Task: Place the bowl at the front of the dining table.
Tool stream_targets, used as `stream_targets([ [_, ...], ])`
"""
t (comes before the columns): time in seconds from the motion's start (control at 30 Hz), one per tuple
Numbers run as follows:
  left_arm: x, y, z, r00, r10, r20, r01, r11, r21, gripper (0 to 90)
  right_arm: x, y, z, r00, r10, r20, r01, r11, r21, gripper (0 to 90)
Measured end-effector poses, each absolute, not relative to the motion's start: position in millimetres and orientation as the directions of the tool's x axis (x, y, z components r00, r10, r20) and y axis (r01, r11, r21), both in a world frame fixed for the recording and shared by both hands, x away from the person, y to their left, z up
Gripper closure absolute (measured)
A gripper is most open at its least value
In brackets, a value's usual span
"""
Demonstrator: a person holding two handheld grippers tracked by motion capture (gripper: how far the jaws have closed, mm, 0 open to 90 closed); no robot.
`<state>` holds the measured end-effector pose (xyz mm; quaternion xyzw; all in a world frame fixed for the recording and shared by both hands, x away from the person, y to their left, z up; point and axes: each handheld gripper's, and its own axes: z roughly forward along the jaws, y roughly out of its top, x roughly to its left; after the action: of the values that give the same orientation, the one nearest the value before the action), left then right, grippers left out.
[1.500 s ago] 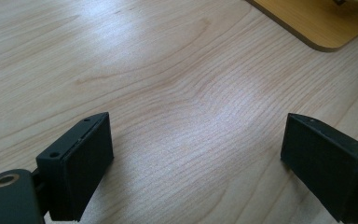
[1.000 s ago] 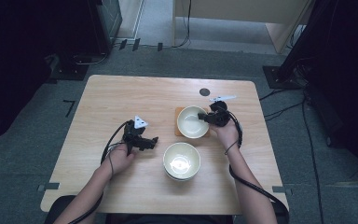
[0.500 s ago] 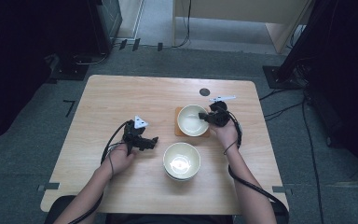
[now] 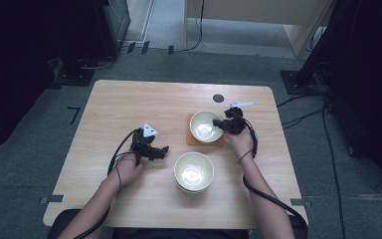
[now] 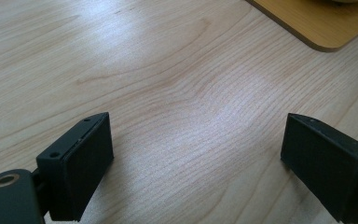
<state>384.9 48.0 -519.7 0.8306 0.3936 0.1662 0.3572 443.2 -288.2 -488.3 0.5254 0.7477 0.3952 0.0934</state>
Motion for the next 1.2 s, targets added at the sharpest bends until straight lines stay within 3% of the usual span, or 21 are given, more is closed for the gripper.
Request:
stream_targets([
  [0.6,385,48,-520,0.634,0.773,-0.005,0.535,-0.435,0.724,8.8,443,-291,-488,-0.441,0.855,0.274,0.699,0.136,0.702,80.9],
  [0.97,385,48,-520,0.635,0.773,-0.006,0.536,-0.434,0.724,8.8,438,-293,-480,-0.486,0.827,0.281,0.676,0.153,0.721,62.6],
  [1.2,385,48,-520,0.634,0.774,-0.008,0.536,-0.432,0.725,8.8,435,-297,-476,-0.501,0.808,0.309,0.667,0.133,0.733,45.3],
])
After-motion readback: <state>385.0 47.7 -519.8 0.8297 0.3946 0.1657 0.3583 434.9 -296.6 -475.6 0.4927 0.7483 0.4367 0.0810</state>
